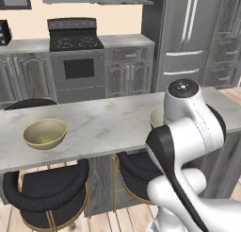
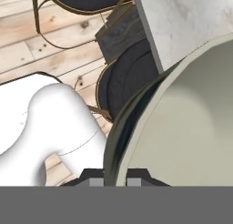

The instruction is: Pick up the bowls from the cabinet and place each bowl in front of a stool on the dining counter.

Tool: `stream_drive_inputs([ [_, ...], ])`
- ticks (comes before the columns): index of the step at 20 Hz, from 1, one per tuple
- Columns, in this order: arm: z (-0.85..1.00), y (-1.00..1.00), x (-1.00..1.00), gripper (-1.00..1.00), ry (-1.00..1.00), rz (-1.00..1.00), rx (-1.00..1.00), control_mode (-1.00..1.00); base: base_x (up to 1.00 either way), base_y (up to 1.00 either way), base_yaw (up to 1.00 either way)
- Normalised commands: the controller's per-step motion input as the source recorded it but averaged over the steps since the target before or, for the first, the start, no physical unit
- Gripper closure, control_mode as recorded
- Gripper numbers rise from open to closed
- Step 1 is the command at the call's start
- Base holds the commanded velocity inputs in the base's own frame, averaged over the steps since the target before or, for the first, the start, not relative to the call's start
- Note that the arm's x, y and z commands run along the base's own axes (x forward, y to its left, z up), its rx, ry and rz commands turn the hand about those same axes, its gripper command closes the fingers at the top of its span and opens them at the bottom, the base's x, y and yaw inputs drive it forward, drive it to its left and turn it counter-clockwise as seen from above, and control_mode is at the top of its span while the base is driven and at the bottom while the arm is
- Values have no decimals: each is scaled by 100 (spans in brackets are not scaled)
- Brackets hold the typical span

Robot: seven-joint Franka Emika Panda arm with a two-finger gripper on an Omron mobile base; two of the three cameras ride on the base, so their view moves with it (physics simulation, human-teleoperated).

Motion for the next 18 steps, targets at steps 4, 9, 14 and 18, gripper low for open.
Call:
stream_drive_inputs([
  [4, 0, 0, 72, 100, 0, 3, 0, -100, 0, 0, 0],
  [9, 0, 0, 90, 100, 0, 5, 0, -100, 0, 0, 0],
  [14, -1, 0, 79, 100, 0, 7, 0, -100, 0, 0, 0],
  [18, -19, -4, 81, 100, 0, 2, 0, -100, 0, 0, 0],
])
